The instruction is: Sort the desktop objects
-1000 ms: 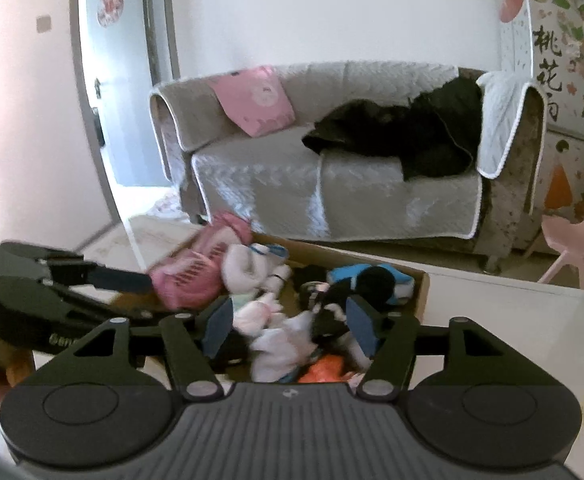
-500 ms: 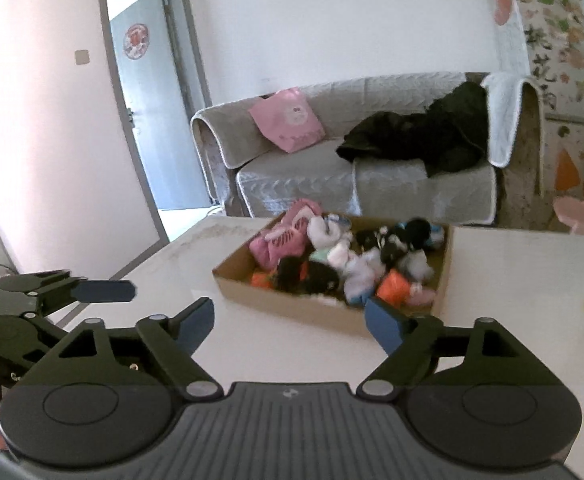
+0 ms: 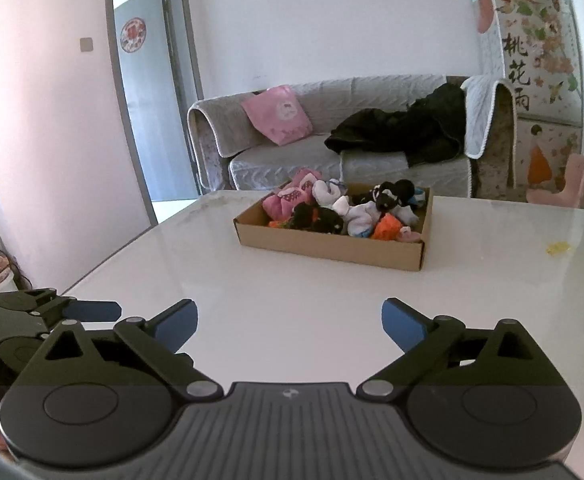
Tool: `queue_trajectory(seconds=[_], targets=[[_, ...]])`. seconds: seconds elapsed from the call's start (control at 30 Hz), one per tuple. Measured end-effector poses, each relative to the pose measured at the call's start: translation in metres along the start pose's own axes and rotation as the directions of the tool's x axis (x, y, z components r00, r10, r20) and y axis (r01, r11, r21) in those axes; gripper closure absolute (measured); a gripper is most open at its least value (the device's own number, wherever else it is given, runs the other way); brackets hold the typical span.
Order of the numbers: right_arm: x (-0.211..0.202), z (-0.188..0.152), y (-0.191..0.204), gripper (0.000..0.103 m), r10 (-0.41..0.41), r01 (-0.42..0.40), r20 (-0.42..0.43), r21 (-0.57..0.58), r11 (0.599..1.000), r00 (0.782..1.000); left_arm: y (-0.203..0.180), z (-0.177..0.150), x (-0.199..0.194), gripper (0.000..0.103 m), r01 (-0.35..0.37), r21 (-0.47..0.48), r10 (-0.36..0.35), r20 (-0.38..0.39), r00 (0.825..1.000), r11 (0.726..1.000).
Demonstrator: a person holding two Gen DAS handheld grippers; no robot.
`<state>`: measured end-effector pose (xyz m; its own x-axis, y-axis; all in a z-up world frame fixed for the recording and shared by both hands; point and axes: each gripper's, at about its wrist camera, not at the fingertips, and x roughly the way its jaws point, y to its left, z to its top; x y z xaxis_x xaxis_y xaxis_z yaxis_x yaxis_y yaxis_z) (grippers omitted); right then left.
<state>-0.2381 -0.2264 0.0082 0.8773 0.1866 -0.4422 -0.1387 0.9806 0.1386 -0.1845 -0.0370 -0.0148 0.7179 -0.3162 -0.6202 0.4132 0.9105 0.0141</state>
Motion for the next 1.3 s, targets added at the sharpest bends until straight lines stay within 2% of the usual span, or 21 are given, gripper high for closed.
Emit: queue_trajectory(seconds=[0.17, 0.6, 0.97, 1.3], targets=[[-0.008, -0.003, 0.002, 0.002, -0.011, 0.011, 0.015, 0.000, 1.000, 1.000, 0.000, -0.006, -0.007, 0.000, -0.021, -0.005, 0.021, 0.004, 1.000, 1.000], [0.000, -0.018, -0.007, 0.002, -0.037, 0.038, -0.019, 0.024, 0.999, 0.999, 0.019, -0.005, -0.002, 0.000, -0.043, -0.096, 0.041, -0.021, 0.999, 0.994], [0.001, -0.027, -0.007, 0.001, -0.031, 0.032, -0.037, 0.035, 0.999, 0.999, 0.015, -0.006, -0.006, 0.000, -0.053, -0.069, 0.053, -0.001, 0.999, 0.996], [0.000, -0.031, -0.006, 0.001, -0.027, 0.029, -0.049, 0.041, 0.999, 0.998, 0.014, -0.009, -0.004, 0.000, -0.056, -0.068, 0.054, -0.021, 0.998, 0.996]])
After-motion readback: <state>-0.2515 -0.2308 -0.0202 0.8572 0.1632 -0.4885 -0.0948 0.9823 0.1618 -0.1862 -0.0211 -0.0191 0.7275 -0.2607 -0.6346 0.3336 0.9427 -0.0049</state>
